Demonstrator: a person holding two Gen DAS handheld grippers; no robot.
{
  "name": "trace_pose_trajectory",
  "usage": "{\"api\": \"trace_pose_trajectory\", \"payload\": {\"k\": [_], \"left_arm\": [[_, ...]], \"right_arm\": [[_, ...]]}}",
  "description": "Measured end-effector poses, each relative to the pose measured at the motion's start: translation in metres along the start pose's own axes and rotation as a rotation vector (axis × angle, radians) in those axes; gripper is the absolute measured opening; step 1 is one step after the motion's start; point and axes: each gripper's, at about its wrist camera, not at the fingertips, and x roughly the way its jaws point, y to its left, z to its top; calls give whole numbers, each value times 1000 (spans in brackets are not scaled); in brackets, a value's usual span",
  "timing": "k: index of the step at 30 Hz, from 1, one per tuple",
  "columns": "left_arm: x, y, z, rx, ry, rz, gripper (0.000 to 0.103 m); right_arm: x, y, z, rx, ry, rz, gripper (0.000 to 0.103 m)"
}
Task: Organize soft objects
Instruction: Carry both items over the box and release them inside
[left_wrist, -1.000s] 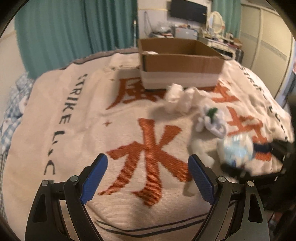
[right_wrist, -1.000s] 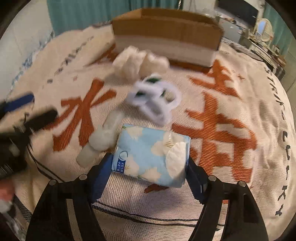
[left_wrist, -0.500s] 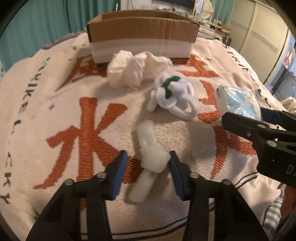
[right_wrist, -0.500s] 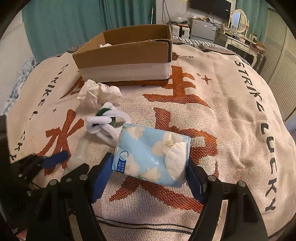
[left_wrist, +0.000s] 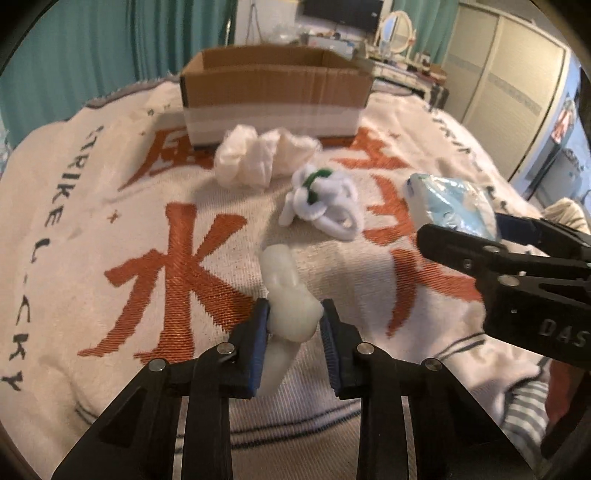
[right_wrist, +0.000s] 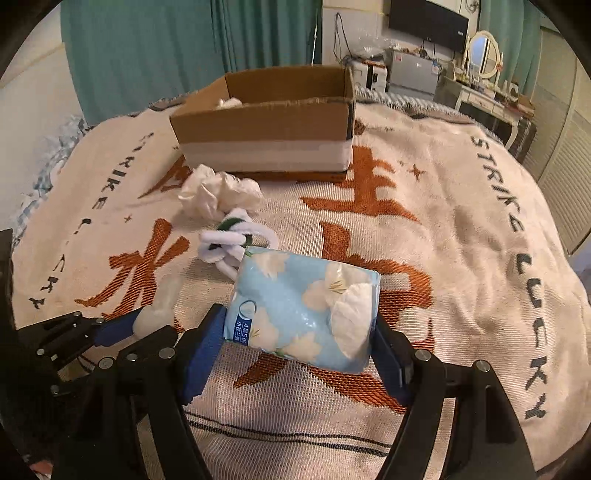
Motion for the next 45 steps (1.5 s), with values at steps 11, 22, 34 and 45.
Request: {"api": "trace_pose_trajectory", "payload": {"k": [11,22,34,45], "left_arm": [[-78,-5,42,64,-161,22,27],[-103,16,165,97,-339,95,27],[19,41,264,164,-302,119,28],[118,64,274,110,-186,114,31]], "right_arm": [[-69,-5,37,13,-127,68,74],[-110,-12,169,-43,-314,75,74],[15,-28,278,-29,-268,86,74],[135,-42,280,10,-159,86,79]]}}
